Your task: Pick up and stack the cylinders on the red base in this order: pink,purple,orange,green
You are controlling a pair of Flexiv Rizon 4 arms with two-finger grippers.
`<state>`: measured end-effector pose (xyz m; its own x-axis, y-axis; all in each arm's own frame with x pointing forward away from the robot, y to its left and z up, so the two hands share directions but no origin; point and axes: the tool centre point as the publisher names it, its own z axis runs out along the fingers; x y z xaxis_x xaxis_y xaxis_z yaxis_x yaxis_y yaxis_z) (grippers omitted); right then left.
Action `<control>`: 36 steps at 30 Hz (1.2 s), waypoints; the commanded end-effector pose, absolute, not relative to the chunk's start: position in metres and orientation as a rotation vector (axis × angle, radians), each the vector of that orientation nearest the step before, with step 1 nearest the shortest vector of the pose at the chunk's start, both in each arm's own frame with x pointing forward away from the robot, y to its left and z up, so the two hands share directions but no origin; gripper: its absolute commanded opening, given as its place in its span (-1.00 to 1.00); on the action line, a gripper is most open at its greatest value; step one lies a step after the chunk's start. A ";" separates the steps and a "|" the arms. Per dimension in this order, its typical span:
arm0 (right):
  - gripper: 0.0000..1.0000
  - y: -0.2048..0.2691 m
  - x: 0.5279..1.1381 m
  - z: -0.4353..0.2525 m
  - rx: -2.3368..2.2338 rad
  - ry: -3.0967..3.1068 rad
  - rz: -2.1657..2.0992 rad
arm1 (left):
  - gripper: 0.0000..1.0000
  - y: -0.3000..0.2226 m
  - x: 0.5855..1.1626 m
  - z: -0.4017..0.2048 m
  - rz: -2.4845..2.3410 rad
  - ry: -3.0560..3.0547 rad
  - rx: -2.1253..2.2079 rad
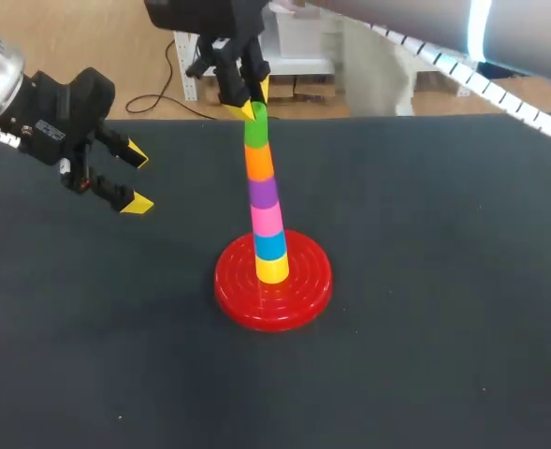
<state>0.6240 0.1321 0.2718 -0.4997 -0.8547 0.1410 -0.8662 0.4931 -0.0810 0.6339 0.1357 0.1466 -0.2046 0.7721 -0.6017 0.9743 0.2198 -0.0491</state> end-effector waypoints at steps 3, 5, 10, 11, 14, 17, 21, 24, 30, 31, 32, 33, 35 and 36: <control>-1.00 0.133 0.627 0.248 1.511 -2.620 0.183 | 1.00 0.136 0.634 0.147 -0.593 2.049 1.611; -1.00 0.133 0.628 0.245 1.501 -2.607 0.173 | 1.00 0.136 0.634 0.147 -0.593 2.049 1.611; -1.00 0.133 0.628 0.237 1.494 -2.586 0.184 | 1.00 0.136 0.634 0.147 -0.593 2.049 1.611; -1.00 0.133 0.628 0.236 1.496 -2.575 0.213 | 1.00 0.136 0.634 0.147 -0.593 2.049 1.611; -1.00 0.134 0.628 0.234 1.490 -2.559 0.232 | 1.00 0.136 0.634 0.147 -0.593 2.049 1.611; -1.00 0.135 0.628 0.234 1.494 -2.558 0.246 | 1.00 0.136 0.634 0.147 -0.593 2.049 1.611; -1.00 0.135 0.628 0.239 1.502 -2.564 0.233 | 1.00 0.136 0.634 0.147 -0.593 2.049 1.611; -1.00 0.134 0.627 0.243 1.510 -2.571 0.225 | 1.00 0.136 0.634 0.147 -0.593 2.049 1.611; -1.00 0.131 0.625 0.250 1.519 -2.579 0.235 | 1.00 0.136 0.634 0.147 -0.593 2.049 1.611; -1.00 0.131 0.625 0.251 1.518 -2.573 0.242 | 1.00 0.136 0.634 0.147 -0.593 2.049 1.611; -1.00 0.132 0.624 0.251 1.524 -2.550 0.266 | 1.00 0.136 0.634 0.147 -0.593 2.049 1.611; -1.00 0.133 0.623 0.251 1.522 -2.524 0.283 | 1.00 0.136 0.634 0.147 -0.593 2.049 1.611; -1.00 0.133 0.623 0.252 1.506 -2.513 0.286 | 1.00 0.136 0.634 0.147 -0.593 2.049 1.611; -1.00 0.133 0.623 0.254 1.503 -2.510 0.288 | 1.00 0.136 0.634 0.147 -0.593 2.049 1.611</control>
<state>0.6216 0.1282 0.2592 -0.4614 -0.8487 0.2585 -0.8847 0.4618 -0.0628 0.6339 0.1357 0.1466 -0.2045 0.7721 -0.6017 0.9743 0.2198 -0.0491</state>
